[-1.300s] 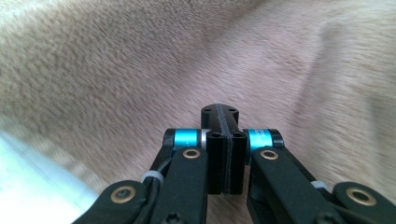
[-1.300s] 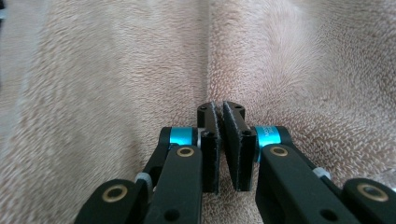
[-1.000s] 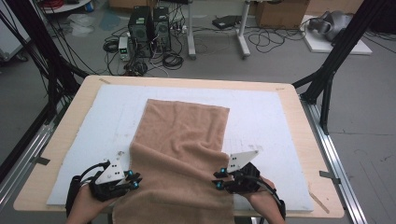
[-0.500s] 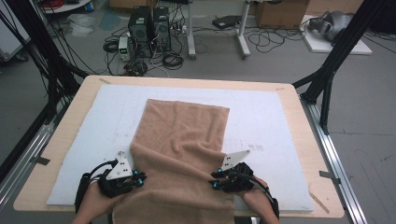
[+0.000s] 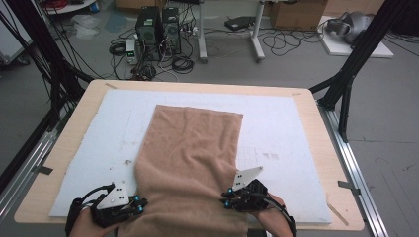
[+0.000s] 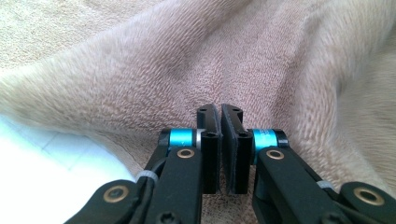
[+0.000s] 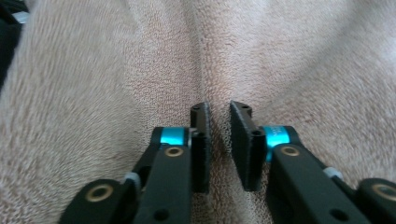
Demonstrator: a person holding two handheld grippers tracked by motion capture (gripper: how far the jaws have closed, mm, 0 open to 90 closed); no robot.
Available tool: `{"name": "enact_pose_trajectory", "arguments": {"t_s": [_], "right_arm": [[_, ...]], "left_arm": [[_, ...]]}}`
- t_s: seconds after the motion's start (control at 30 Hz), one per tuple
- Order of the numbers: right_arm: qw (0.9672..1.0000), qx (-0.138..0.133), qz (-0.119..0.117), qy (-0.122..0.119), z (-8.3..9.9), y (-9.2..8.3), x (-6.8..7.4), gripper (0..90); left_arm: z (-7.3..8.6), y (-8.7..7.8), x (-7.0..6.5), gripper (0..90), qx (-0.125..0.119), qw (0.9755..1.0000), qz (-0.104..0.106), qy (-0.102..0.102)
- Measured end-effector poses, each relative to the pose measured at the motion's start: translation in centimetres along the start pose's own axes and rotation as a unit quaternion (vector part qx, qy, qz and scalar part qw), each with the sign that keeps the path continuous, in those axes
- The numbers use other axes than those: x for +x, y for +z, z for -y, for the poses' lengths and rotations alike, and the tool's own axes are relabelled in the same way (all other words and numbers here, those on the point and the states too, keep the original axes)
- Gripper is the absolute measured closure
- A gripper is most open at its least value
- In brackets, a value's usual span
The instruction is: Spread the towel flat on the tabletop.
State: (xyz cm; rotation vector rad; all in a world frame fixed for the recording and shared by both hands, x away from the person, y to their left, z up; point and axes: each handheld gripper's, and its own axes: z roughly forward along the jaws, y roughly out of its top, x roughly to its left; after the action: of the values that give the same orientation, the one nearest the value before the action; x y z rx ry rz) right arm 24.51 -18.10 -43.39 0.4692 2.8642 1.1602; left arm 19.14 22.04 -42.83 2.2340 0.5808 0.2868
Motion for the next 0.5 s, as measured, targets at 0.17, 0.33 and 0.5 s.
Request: {"name": "enact_pose_trajectory", "arguments": {"t_s": [0.17, 0.33, 0.5], "right_arm": [[0.9989, -0.038, 0.026, 0.002, -0.7, -1.8, -0.3, 64.0], [0.9956, -0.064, 0.064, 0.026, -1.7, -3.2, -3.1, 61.5], [0.9920, -0.052, 0.100, 0.057, -2.4, -2.5, -7.0, 60.7]], "left_arm": [[-0.6, -0.6, 1.0, 71.1, -0.018, 0.9996, -0.018, -0.011], [-1.6, 0.1, 3.2, 65.5, -0.038, 0.9982, -0.040, -0.024], [-2.4, 1.7, 5.1, 61.5, -0.046, 0.9966, -0.054, -0.042]]}}
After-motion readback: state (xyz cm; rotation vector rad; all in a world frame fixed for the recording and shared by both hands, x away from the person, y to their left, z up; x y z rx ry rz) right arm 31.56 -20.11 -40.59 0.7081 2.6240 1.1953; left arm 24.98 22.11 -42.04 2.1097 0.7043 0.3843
